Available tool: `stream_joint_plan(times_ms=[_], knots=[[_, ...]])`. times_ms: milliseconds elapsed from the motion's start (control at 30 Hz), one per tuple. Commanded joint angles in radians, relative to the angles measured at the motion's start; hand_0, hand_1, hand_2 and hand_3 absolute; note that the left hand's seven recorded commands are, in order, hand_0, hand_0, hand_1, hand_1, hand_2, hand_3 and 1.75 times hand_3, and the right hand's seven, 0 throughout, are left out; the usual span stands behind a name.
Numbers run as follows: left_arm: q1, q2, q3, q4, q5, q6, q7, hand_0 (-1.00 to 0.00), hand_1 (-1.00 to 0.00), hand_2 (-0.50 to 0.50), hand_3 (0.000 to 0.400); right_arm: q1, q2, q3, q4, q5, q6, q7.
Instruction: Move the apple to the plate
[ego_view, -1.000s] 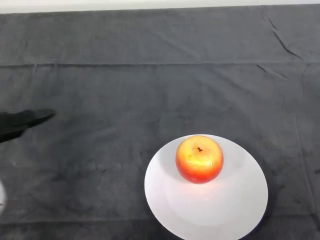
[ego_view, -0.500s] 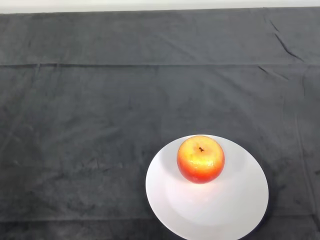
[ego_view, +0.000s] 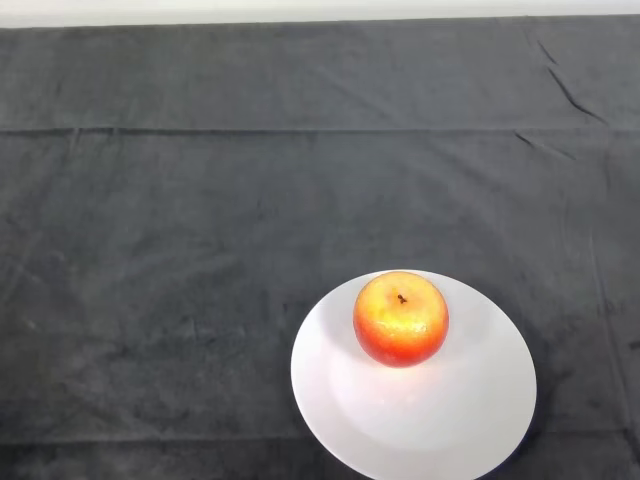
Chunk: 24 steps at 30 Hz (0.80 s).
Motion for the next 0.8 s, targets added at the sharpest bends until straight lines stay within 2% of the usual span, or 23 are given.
stream_joint_plan(times_ms=[33, 300, 800], knots=[[0.021, -0.03, 0.032, 0.048, -0.025, -0.022, 0.014, 0.0, 0.0, 0.0, 0.0, 0.035, -0.011, -0.012, -0.038, 0.0295, 0.001, -0.0035], [0.037, -0.032, 0.068, 0.097, -0.056, -0.064, 0.036, 0.0, 0.0, 0.0, 0.0, 0.035, -0.011, -0.0121, -0.038, 0.0296, 0.001, -0.0033], [0.027, -0.029, 0.042, 0.1, -0.066, -0.056, 0.091, 0.0, 0.0, 0.0, 0.0, 0.034, -0.011, -0.0123, -0.036, 0.0297, 0.001, -0.0028]])
